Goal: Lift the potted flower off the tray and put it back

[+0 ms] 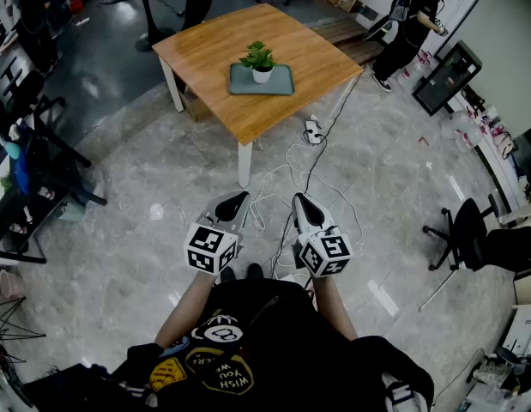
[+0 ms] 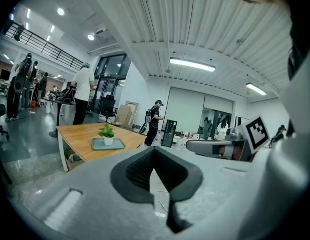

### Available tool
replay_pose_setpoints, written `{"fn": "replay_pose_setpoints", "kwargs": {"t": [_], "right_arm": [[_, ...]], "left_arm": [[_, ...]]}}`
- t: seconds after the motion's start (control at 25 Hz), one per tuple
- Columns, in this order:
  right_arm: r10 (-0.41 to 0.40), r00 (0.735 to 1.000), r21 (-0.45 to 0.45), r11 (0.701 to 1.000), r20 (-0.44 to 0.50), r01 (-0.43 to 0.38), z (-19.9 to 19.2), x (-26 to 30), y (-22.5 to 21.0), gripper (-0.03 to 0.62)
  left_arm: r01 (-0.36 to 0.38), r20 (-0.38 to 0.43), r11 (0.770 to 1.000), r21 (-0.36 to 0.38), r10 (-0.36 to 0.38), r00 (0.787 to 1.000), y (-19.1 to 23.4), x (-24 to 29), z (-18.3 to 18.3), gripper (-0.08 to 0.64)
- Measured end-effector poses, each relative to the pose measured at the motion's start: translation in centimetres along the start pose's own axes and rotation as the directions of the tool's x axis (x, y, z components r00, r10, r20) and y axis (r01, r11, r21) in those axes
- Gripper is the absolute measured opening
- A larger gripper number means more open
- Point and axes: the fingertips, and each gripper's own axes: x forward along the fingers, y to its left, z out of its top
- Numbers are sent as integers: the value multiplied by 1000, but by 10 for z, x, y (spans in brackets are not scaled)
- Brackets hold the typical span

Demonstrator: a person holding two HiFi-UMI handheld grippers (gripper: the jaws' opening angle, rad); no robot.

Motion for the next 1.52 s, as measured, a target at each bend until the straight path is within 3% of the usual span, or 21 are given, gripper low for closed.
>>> {"fn": "replay_pose_setpoints", "kwargs": {"t": [0.48, 0.84, 1.16, 1.36, 1.52], "right_arm": [[-7, 1000, -7, 1000, 6, 7, 6, 9, -45, 2], [17, 1000, 14, 1000, -4, -17, -6, 39, -83, 3], [30, 998, 70, 997, -53, -26, -6, 130, -124, 3], [64, 997, 86, 995, -52, -60, 3, 224, -142, 3], [87, 993, 33, 996, -76, -85, 2, 301, -150, 3]], "left_arm": [[6, 9, 1000, 11, -6, 1000, -3, 49, 9, -4], [-29, -7, 999, 28, 29, 1000, 11, 92, 5, -5], [-41, -33, 999, -32, 40, 999, 94, 168, 18, -3], [-6, -35, 1000, 27, 7, 999, 160, 221, 36, -3], [3, -102, 998, 56, 3, 995, 225, 271, 18, -5]]}}
